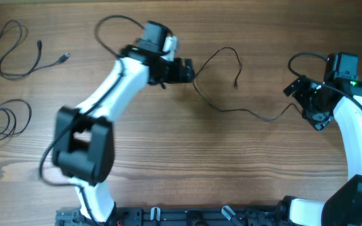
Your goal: Untangle cables
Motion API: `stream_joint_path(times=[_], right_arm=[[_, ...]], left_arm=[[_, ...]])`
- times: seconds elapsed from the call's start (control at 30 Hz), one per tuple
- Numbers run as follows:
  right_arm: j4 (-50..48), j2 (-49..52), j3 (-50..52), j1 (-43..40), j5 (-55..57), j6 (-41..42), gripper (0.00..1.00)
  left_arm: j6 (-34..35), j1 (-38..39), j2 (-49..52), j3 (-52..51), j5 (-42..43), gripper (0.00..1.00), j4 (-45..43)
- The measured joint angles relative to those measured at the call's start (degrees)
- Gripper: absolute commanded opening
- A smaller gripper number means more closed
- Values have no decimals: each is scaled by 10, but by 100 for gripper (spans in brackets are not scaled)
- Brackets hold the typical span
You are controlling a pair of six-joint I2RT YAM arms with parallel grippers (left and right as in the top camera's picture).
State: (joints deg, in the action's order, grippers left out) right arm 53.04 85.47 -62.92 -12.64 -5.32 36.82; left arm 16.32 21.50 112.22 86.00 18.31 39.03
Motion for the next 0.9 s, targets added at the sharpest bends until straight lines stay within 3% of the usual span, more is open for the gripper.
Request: stream_joint_path(times=[0.07, 0.13, 0.17, 0.3, 0.4, 0.5, 0.57, 0.6, 0.63, 0.7, 0.77, 0.9], right_arm=[[14, 0, 1, 0, -2, -2, 100], [22, 0, 1, 0, -8, -2, 100], [22, 0, 1, 0, -15, -2, 100], [20, 0, 6, 0, -24, 9, 100], [-2, 0, 57, 0, -26, 68, 100], [-149, -3, 148, 0, -54, 122, 98], [-198, -3, 193, 0, -81, 151, 84], [-264, -3, 229, 1, -97, 172, 62], [-309, -7, 256, 4, -111, 192, 49], [-419, -6, 289, 16, -137, 203, 12], [-470, -6, 300, 33, -155, 203, 5], [-756, -6, 308, 54, -280, 116, 5]], left_arm=[[3, 36, 46, 0, -2, 71, -17], [16, 58, 75, 0, -5, 32, -53], [25, 69, 90, 0, -5, 5, -70], [44, 92, 106, 0, -15, 4, -79], [53, 88, 106, 0, -22, 4, -47], [68, 78, 106, 0, -24, 4, -26], [72, 76, 106, 0, -26, 4, -25], [72, 76, 106, 0, -26, 4, -26], [72, 77, 106, 0, -26, 4, -26], [74, 77, 106, 0, -23, 4, -24], [74, 79, 106, 0, -14, 4, -20], [46, 92, 106, 0, 0, 4, -10]])
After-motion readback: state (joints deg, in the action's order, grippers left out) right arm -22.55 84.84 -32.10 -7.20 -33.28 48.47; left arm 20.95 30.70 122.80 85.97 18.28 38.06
